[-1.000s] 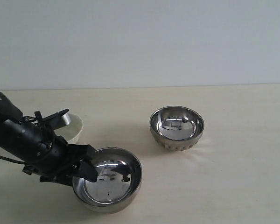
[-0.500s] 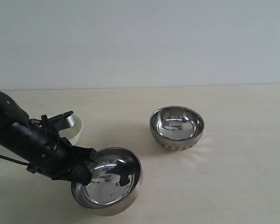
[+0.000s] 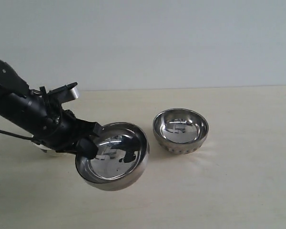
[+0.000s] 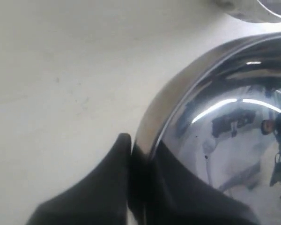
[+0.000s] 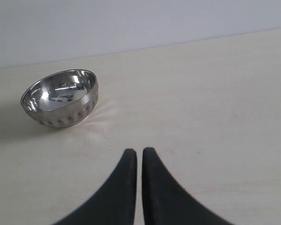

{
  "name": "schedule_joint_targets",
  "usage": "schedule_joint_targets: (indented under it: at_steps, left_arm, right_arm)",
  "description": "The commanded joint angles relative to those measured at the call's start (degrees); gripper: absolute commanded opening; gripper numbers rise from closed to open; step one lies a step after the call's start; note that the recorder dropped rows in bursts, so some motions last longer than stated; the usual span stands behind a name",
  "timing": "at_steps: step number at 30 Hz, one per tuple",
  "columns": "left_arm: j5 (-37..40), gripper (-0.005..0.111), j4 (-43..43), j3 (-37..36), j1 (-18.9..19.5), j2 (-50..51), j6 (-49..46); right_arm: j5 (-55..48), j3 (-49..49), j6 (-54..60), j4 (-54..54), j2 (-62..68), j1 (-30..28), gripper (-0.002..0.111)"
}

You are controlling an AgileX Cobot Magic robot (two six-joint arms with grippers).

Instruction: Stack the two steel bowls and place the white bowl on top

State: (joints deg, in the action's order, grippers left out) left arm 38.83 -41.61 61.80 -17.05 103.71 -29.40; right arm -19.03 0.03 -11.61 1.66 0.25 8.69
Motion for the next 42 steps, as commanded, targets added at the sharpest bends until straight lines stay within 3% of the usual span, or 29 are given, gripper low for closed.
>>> schedule_joint_targets:
  at_steps: [1, 3, 5, 25, 27, 31, 33, 42]
  left_arm:
    - [6.9, 0.004, 14.4, 6.9, -0.2, -0.4, 13.0]
    - [10.4, 0.004, 20.6, 10.4, -0.2, -0.4, 19.4]
    - [12.2, 0.004, 21.5, 12.2, -0.2, -0.4, 20.4]
    - [7.2, 0.005, 13.9, 12.2, -0.3, 11.5, 15.7]
    - [7.4, 0.01, 13.9, 12.2, -0.3, 12.0, 15.7]
    - [7.3, 0.039, 13.5, 12.2, -0.3, 12.6, 15.7]
    - [7.6, 0.048, 13.5, 12.2, -0.3, 12.6, 15.7]
    - [11.1, 0.047, 13.0, 12.2, -0.3, 12.6, 15.7]
  right_arm:
    - [0.6, 0.0, 0.0, 0.4, -0.3, -0.2, 0.0]
    - [0.6, 0.0, 0.0, 0.4, -0.3, -0.2, 0.0]
    - [0.6, 0.0, 0.0, 0.4, -0.3, -0.2, 0.0]
    - [0.6, 0.0, 0.0, 0.4, -0.3, -0.2, 0.0]
    - [0.6, 0.0, 0.0, 0.4, -0.3, -0.2, 0.0]
    - [0.6, 0.0, 0.0, 0.4, -0.3, -0.2, 0.0]
    - [0.6, 0.0, 0.0, 0.4, -0.3, -0.2, 0.0]
    - [0.6, 0.0, 0.0, 0.4, -0.3, -0.2, 0.0]
